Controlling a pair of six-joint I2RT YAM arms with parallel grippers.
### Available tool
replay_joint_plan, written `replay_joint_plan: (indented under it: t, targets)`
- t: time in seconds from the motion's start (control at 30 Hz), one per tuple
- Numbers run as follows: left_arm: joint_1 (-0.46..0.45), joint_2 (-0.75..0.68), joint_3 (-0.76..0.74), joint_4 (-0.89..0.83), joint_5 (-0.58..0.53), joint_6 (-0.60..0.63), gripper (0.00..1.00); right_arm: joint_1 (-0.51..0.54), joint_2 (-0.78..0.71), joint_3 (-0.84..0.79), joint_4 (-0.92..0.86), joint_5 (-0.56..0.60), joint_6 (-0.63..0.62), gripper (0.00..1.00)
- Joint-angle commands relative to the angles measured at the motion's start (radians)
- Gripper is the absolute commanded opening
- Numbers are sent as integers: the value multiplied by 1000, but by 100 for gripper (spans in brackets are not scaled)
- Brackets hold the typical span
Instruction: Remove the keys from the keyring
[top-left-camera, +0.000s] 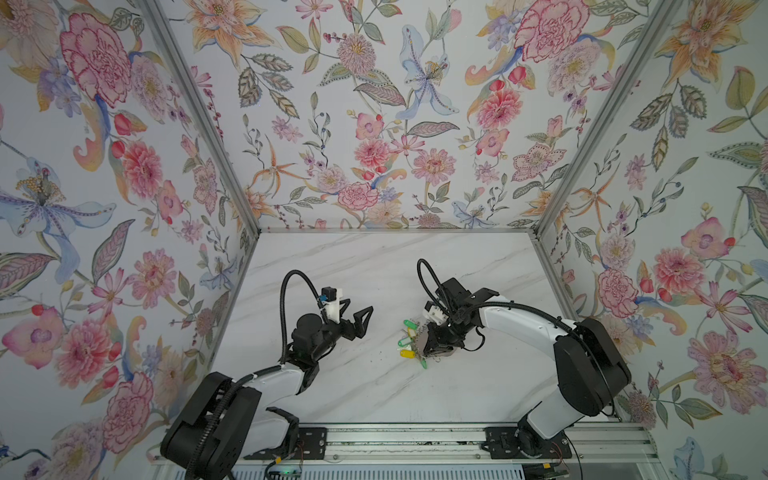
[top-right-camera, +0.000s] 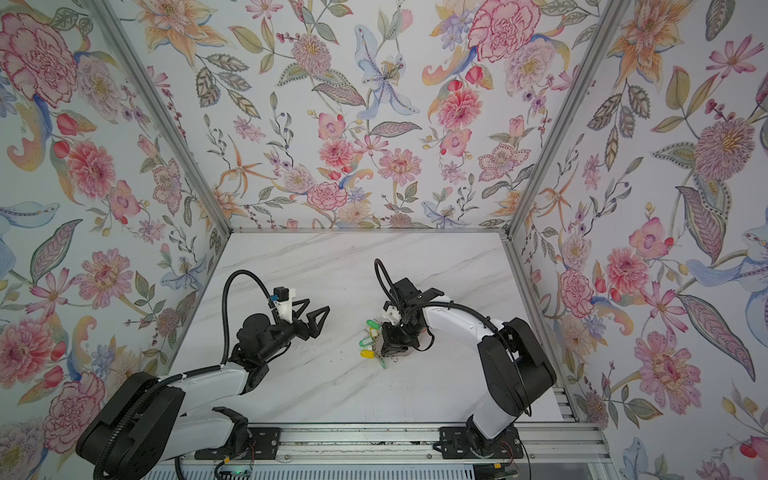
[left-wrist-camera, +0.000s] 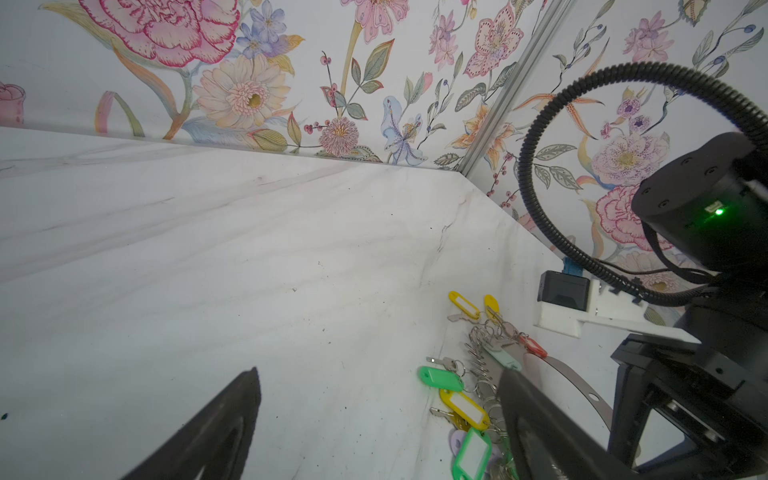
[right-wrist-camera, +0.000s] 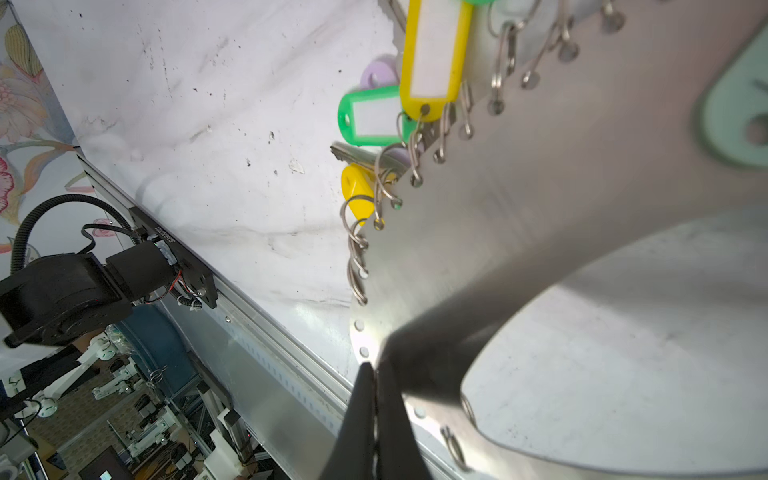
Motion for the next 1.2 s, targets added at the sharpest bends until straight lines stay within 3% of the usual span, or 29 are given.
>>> replay_joint_plan:
  t: [0.0,0.23,0.53,0.8,1.03,1.17]
  targets:
    - [-10,-2,5,-5,-3,18,92,-5,19,45,-74,-33,-40,2]
    - [-15,-10,-4,-23,-31,-23,92,-29,10,71,-83,-34,-62,3]
    - [-87,-26,-112,69,79,-204,79,-51,-30,67,-56,-61,-74,3]
    - [-265,-55,-133,-9,11,-106,74,-54,-40,35,31,-109,-44,3]
    - [-334,120,-36,97,76,-19,66,-60,-65,30,58,-127,-27,3]
    - [-356,226,-20,272,120,-34,59,-64,-86,11,78,-136,-15,2]
